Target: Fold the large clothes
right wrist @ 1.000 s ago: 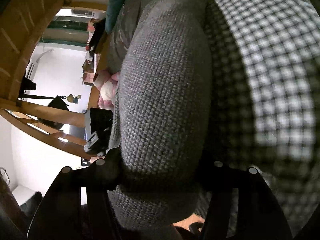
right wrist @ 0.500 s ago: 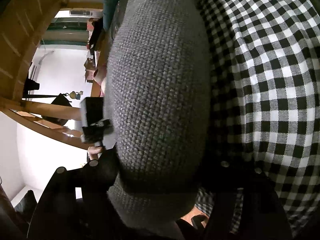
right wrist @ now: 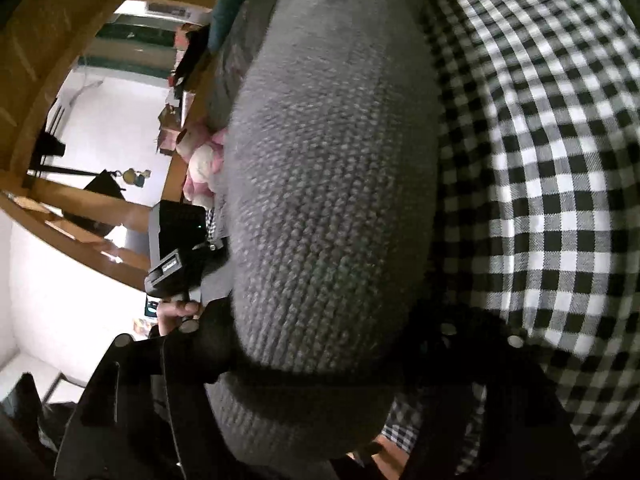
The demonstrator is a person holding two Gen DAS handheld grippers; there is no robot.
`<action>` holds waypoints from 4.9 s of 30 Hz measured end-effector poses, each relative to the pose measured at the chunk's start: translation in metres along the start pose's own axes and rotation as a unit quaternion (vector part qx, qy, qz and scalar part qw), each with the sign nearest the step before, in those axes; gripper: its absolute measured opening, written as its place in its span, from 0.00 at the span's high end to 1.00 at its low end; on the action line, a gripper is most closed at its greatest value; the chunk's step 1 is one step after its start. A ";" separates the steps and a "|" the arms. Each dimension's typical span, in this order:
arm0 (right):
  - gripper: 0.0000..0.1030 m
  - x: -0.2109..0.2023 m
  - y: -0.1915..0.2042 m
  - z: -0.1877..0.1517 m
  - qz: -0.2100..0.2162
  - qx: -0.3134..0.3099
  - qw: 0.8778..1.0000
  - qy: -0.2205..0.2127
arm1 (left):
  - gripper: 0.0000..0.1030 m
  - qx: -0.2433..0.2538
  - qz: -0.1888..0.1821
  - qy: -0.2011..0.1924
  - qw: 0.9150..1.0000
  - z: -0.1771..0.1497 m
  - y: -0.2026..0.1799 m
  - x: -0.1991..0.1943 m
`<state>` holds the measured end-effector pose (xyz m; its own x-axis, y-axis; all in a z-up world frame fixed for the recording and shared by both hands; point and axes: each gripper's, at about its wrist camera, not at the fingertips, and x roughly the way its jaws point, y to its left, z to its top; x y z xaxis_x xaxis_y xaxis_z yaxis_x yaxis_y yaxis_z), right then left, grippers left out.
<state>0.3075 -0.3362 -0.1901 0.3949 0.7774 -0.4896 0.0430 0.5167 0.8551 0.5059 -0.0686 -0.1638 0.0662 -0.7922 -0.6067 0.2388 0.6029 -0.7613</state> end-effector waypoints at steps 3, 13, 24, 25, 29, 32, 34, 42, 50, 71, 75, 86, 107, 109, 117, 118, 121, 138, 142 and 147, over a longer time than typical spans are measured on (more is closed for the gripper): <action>0.24 0.018 0.011 0.007 -0.010 -0.026 0.999 0.017 | 0.49 0.008 0.004 -0.004 1.000 -0.001 0.003 -0.011; 0.46 -0.031 0.057 0.015 0.045 -0.062 0.996 -0.039 | 0.54 0.043 -0.028 -0.016 0.999 0.020 -0.051 -0.022; 0.47 -0.053 0.034 0.035 0.056 -0.042 0.997 -0.039 | 0.55 0.045 -0.025 -0.030 0.998 0.043 -0.079 0.004; 0.47 -0.060 0.038 0.046 0.056 -0.048 0.996 -0.041 | 0.55 0.048 -0.025 -0.032 0.998 0.051 -0.085 0.005; 0.47 -0.093 0.050 0.094 0.053 -0.072 0.995 -0.053 | 0.55 0.070 -0.028 -0.053 0.996 0.098 -0.124 0.020; 0.47 -0.130 0.052 0.140 0.045 -0.088 0.993 -0.068 | 0.55 0.085 -0.033 -0.062 0.994 0.137 -0.156 0.040; 0.47 -0.154 0.054 0.167 0.041 -0.094 0.992 -0.080 | 0.55 0.101 -0.037 -0.067 0.992 0.167 -0.187 0.058; 0.47 -0.309 0.052 0.250 0.001 -0.124 0.980 -0.156 | 0.55 0.182 -0.075 -0.068 0.978 0.246 -0.327 0.145; 0.46 -0.441 -0.061 0.265 -0.039 -0.068 0.980 -0.181 | 0.55 0.184 -0.101 -0.022 0.978 0.237 -0.390 0.311; 0.03 -0.476 -0.016 0.214 -0.492 -0.123 0.826 -0.248 | 0.05 0.273 0.135 -0.104 0.947 0.203 -0.405 0.289; 0.03 -0.404 -0.026 0.237 -0.548 -0.120 0.815 -0.143 | 0.05 0.299 0.201 -0.048 0.932 0.174 -0.412 0.356; 0.03 -0.397 -0.071 0.207 -0.454 -0.034 0.870 -0.192 | 0.04 0.237 0.165 -0.071 0.955 0.158 -0.358 0.360; 0.03 -0.370 -0.090 0.195 -0.460 -0.049 0.858 -0.223 | 0.04 0.285 0.209 -0.118 0.928 0.128 -0.374 0.371; 0.03 -0.373 -0.083 0.187 -0.456 -0.039 0.856 -0.239 | 0.04 0.271 0.204 -0.117 0.934 0.126 -0.376 0.361; 0.03 -0.376 0.009 0.089 -0.519 -0.049 0.801 -0.294 | 0.04 0.287 0.237 -0.131 0.919 0.073 -0.391 0.287; 0.03 -0.372 0.018 0.076 -0.522 -0.052 0.798 -0.297 | 0.04 0.296 0.254 -0.133 0.911 0.056 -0.393 0.272; 0.03 -0.359 0.045 0.027 -0.514 -0.054 0.799 -0.306 | 0.04 0.317 0.288 -0.146 0.892 0.016 -0.392 0.240; 0.03 -0.306 0.123 -0.158 -0.542 -0.098 0.775 -0.310 | 0.04 0.344 0.293 -0.198 0.870 -0.150 -0.386 0.102; 0.03 -0.300 0.137 -0.195 -0.542 -0.103 0.775 -0.310 | 0.04 0.346 0.295 -0.203 0.867 -0.181 -0.384 0.085; 0.03 -0.294 0.147 -0.232 -0.542 -0.107 0.774 -0.310 | 0.05 0.345 0.295 -0.189 0.871 -0.210 -0.372 0.076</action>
<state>-0.0148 -0.4057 0.0399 0.6004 -0.4412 -0.6670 0.5301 0.8440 -0.0812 0.2181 -0.3336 0.0252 0.6577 -0.4161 -0.6280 0.5715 0.8187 0.0561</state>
